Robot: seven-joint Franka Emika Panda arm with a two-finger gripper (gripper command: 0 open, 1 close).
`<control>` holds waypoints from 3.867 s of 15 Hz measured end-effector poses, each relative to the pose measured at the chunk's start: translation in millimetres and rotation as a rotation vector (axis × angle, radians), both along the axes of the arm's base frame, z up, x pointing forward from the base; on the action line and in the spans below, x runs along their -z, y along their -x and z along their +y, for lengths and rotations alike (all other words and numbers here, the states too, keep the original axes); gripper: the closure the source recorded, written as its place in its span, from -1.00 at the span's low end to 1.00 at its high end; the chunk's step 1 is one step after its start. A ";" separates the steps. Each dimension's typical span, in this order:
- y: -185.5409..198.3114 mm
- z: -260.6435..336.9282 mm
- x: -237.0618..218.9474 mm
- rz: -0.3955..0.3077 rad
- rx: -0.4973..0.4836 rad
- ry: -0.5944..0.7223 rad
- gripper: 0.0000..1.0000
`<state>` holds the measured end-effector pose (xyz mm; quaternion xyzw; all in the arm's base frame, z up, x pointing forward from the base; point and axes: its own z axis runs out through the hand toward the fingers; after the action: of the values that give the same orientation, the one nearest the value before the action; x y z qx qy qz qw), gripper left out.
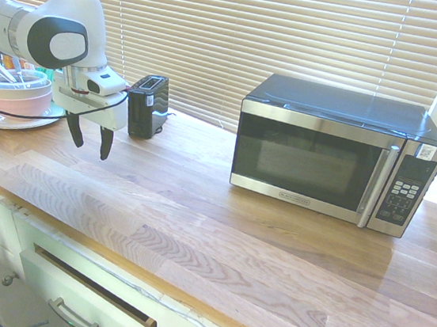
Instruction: Press the toaster
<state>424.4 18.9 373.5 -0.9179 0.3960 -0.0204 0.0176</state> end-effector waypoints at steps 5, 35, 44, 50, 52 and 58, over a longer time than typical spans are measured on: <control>-0.6 -6.9 0.4 -0.001 0.012 0.017 -1.00; -119.5 76.9 -71.6 -0.493 -0.182 0.139 -1.00; -123.7 75.6 -81.3 -0.524 -0.198 0.159 1.00; -126.8 74.9 -87.4 -0.535 -0.219 0.163 1.00; -132.5 75.8 -91.2 -0.540 -0.228 0.154 1.00; -154.2 75.9 -82.0 -0.528 -0.244 0.140 1.00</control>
<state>578.6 94.8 455.5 -0.9205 0.2621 -0.2836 0.0590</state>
